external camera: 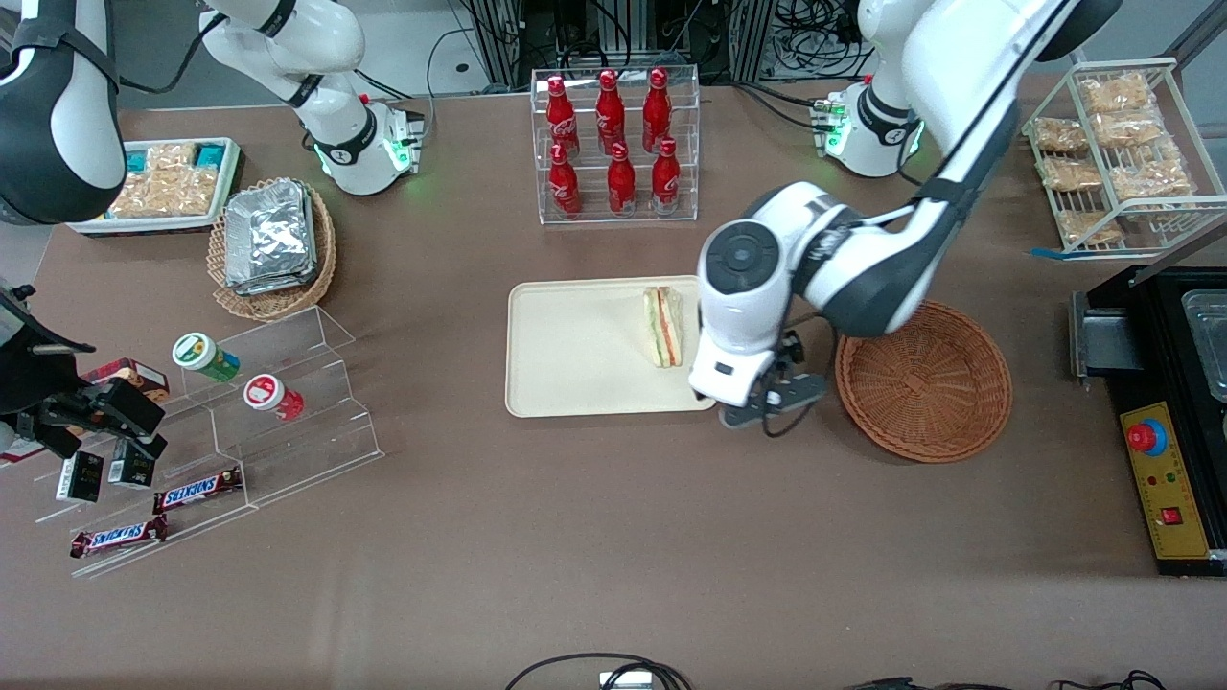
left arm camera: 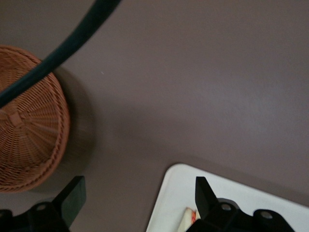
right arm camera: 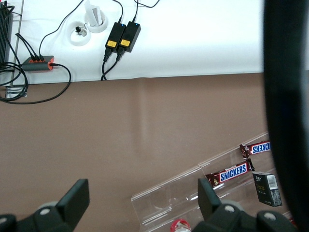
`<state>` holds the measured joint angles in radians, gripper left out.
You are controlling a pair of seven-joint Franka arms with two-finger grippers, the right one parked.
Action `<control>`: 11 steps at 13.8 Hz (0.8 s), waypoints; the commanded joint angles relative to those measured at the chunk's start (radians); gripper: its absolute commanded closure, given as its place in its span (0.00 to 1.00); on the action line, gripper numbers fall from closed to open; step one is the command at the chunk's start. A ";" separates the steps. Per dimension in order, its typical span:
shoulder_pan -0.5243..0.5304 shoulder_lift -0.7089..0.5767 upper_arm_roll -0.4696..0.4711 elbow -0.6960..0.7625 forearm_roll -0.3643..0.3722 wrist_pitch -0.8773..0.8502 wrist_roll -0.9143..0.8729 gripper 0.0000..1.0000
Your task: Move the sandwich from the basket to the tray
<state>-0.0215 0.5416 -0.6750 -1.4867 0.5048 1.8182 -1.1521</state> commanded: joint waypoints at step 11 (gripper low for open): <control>0.140 -0.392 0.323 -0.046 -0.385 -0.293 0.800 0.00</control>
<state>0.1237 0.2327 -0.4050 -1.4828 0.1710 1.5488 -0.4592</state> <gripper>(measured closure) 0.000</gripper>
